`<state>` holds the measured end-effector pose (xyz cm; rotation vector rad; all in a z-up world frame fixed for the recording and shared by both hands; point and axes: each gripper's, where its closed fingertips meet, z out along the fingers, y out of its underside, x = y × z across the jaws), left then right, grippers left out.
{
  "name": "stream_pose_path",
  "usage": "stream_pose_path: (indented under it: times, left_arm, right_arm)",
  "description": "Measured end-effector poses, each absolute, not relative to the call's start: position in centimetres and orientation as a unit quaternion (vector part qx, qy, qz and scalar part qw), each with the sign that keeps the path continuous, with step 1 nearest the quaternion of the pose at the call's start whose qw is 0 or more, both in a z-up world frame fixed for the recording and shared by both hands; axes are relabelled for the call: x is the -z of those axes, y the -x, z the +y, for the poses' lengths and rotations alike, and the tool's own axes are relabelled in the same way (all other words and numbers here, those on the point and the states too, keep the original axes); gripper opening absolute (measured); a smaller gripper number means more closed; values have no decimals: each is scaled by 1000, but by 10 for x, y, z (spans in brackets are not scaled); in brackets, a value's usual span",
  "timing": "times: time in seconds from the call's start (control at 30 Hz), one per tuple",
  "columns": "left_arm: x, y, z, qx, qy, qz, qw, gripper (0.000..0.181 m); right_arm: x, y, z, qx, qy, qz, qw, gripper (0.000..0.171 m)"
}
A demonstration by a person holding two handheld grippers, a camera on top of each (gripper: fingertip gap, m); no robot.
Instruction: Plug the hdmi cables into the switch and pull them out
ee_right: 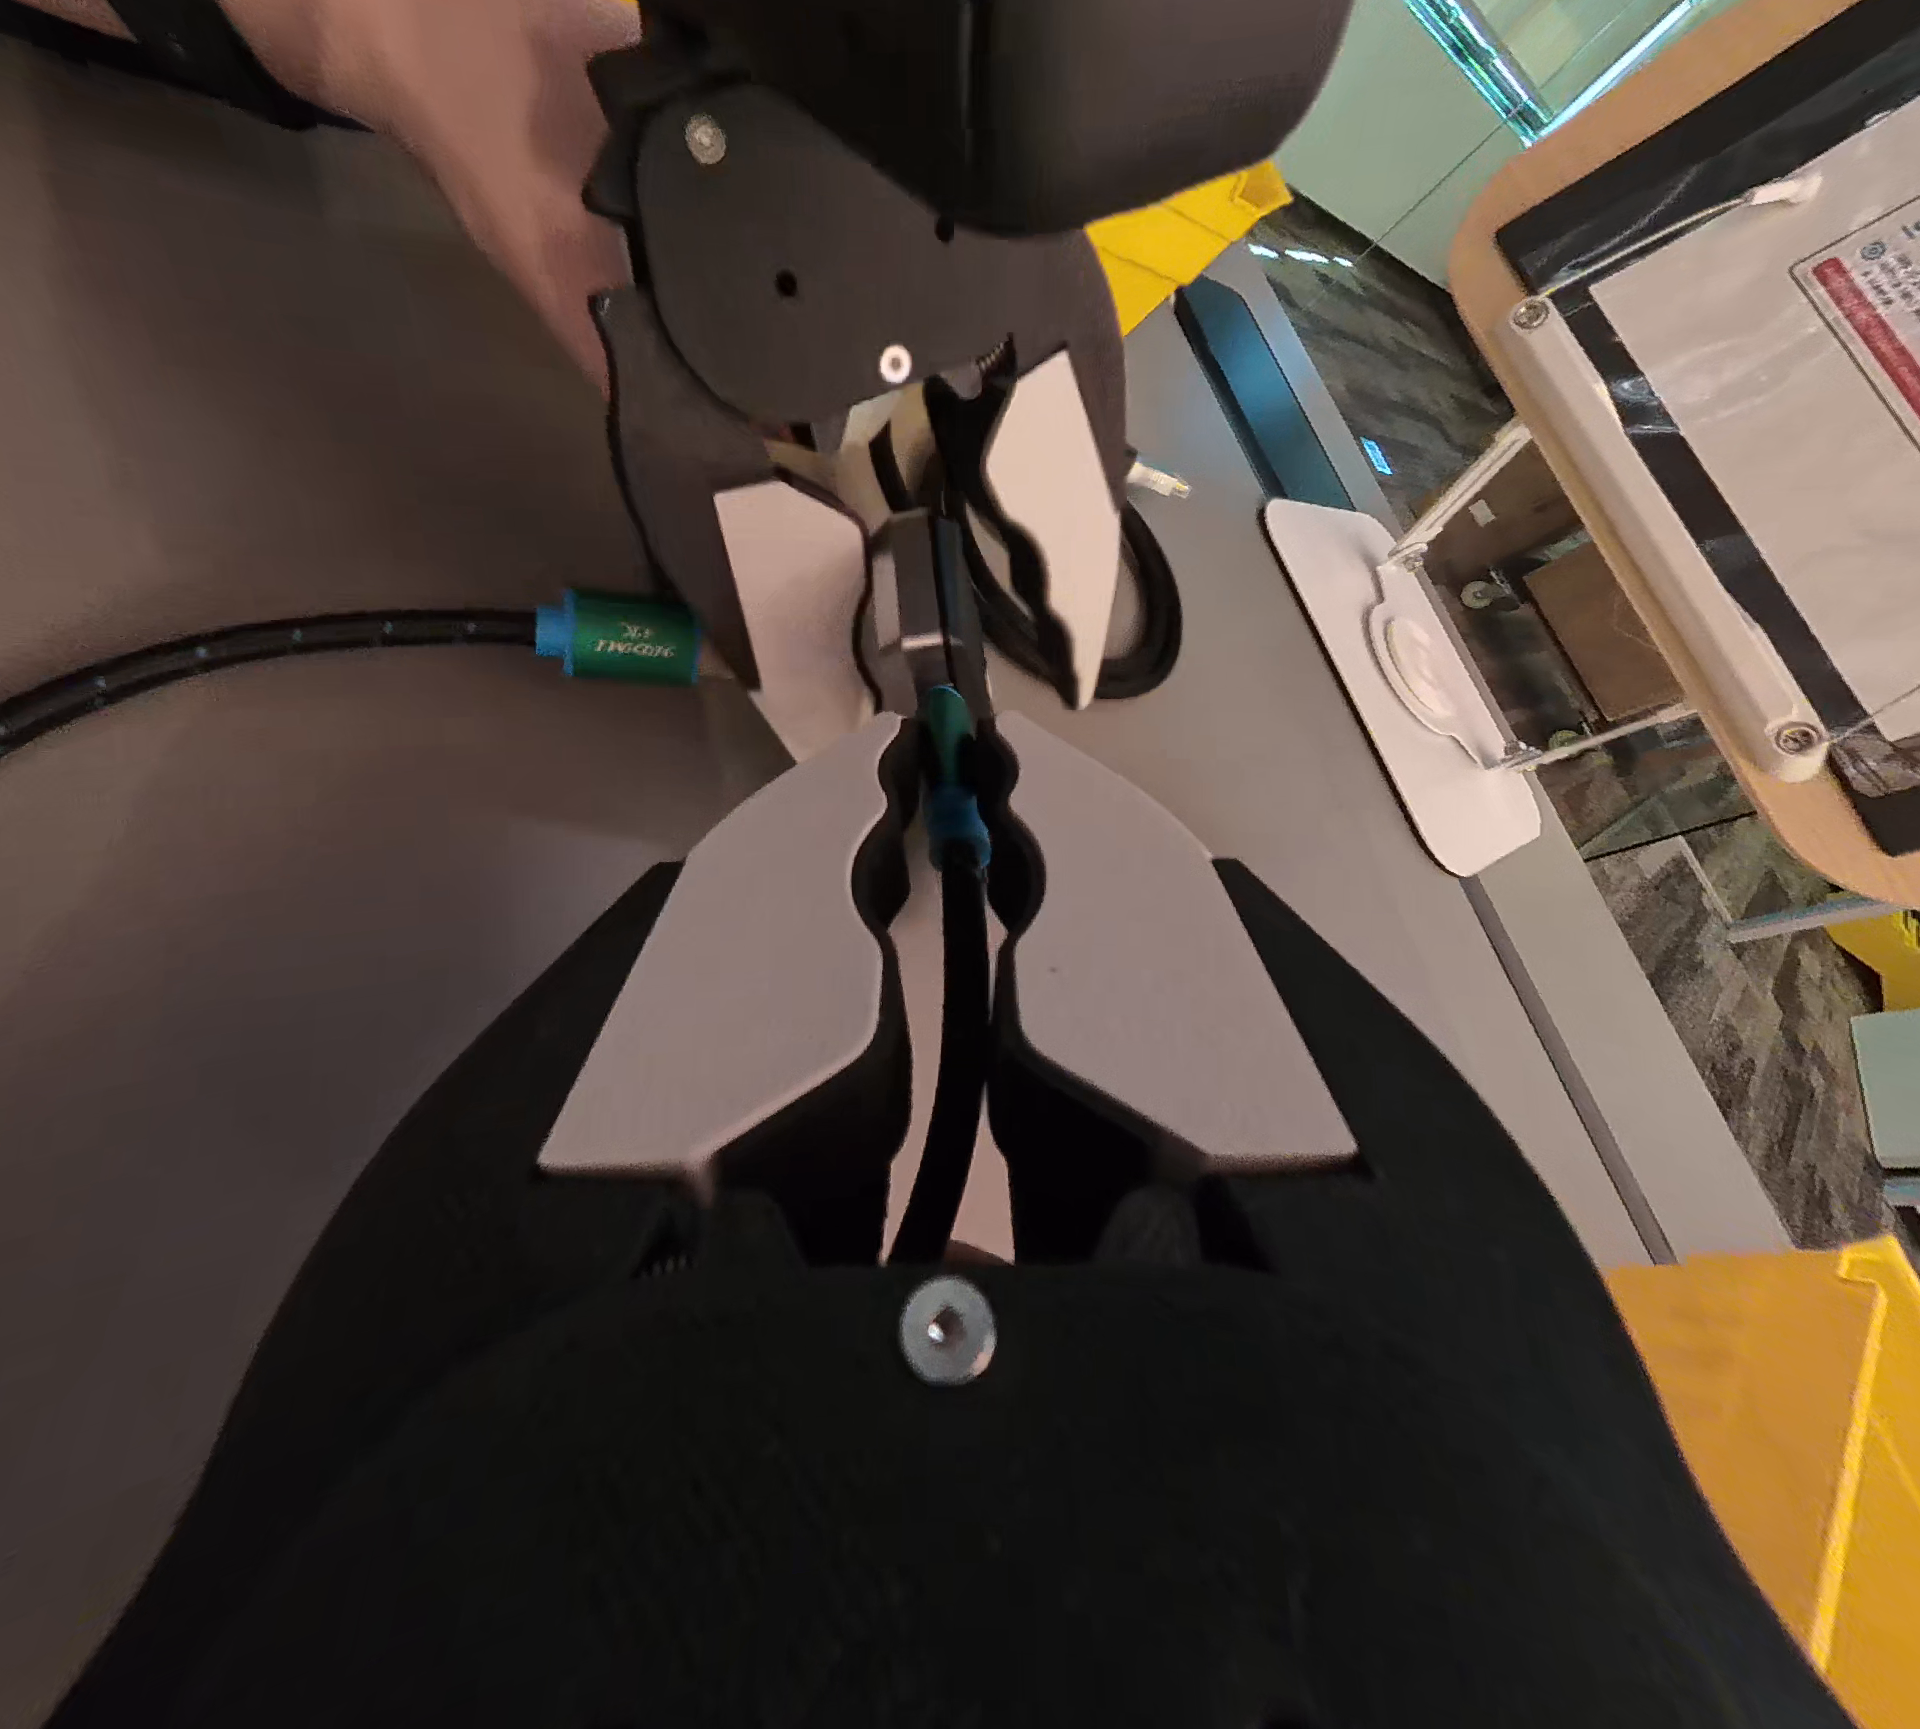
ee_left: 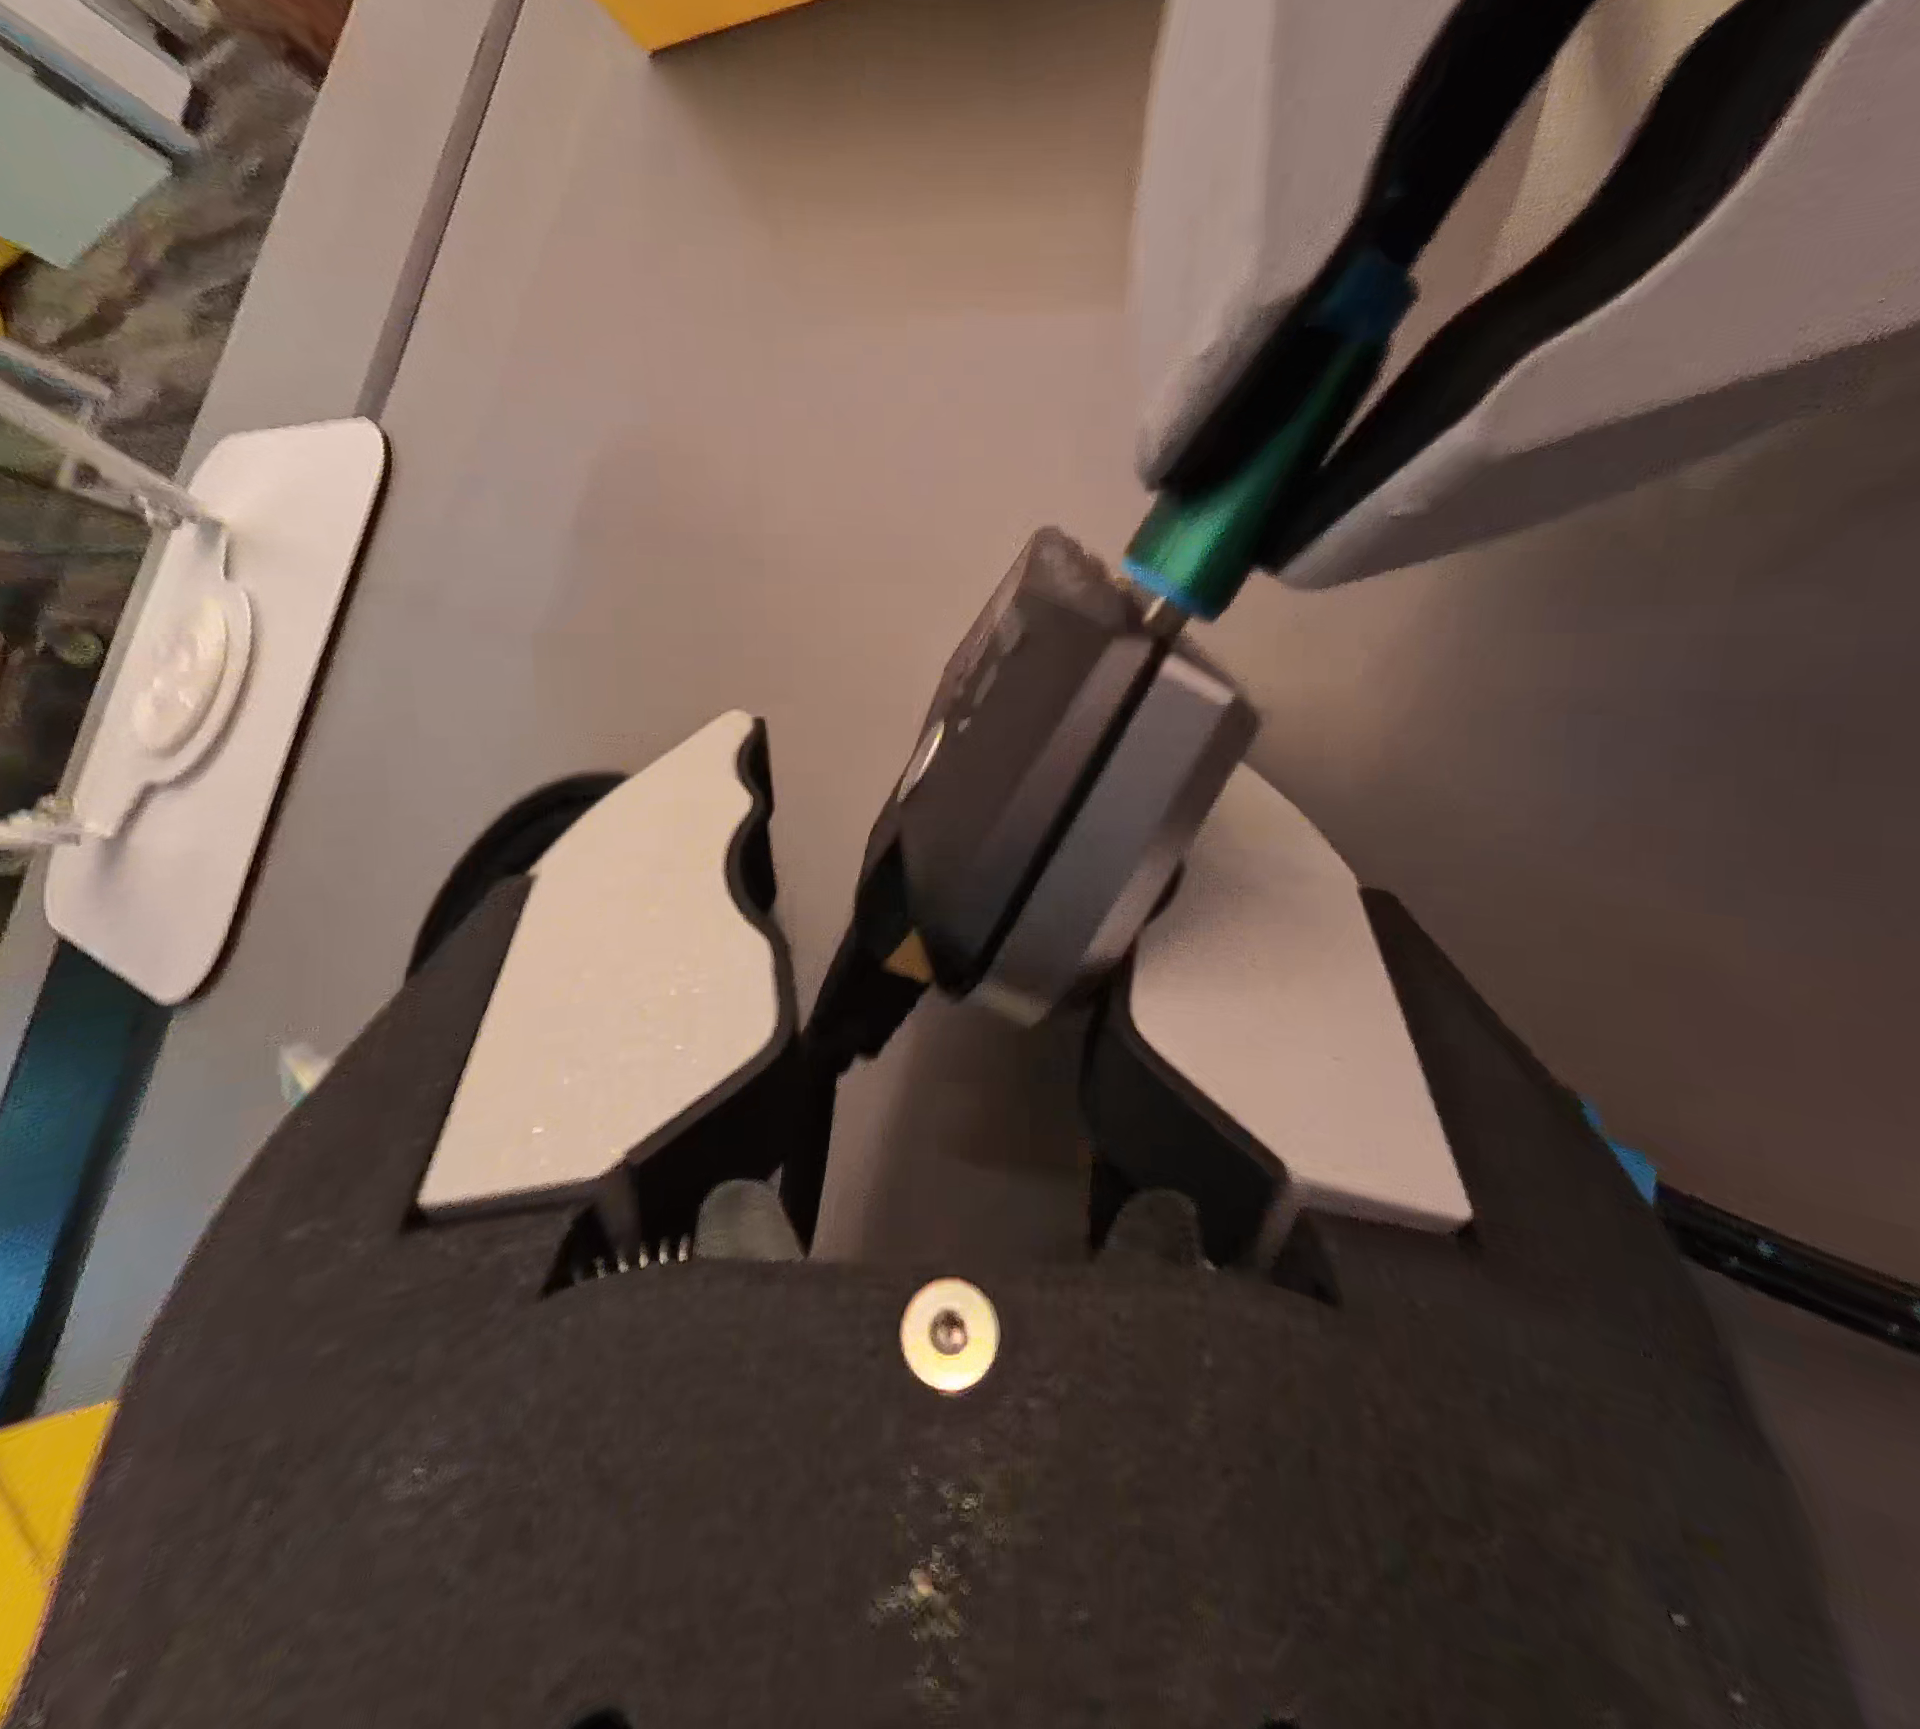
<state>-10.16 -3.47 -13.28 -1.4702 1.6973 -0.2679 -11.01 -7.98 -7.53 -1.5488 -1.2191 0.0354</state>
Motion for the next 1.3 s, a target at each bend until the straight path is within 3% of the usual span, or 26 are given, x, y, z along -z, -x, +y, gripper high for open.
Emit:
stream_pose_path:
  times: [0.07,0.13,0.3,0.4,0.5,0.8,1.3]
  left_arm:
    - [133,96,-37,101,560,695,441,37]
    - [129,93,-35,92,536,700,463,34]
    - [113,91,-28,66,513,690,506,33]
    - [107,91,-26,52,503,682,529,33]
    - [96,89,-24,42,487,673,555,33]
    - [79,87,-23,-4,449,660,602,33]
    - [35,88,-22,-120,392,598,688,33]
  right_arm:
    - [75,108,-79,-11,657,-514,552,11]
    - [73,106,-79,-13,658,-509,554,11]
    - [60,107,-78,-97,685,-442,571,11]
    - [60,102,-73,-200,727,-367,545,26]
    - [59,105,-79,-287,729,-342,519,30]
    - [51,108,-80,-358,718,-291,521,24]
    - [29,104,-84,-259,668,-332,614,22]
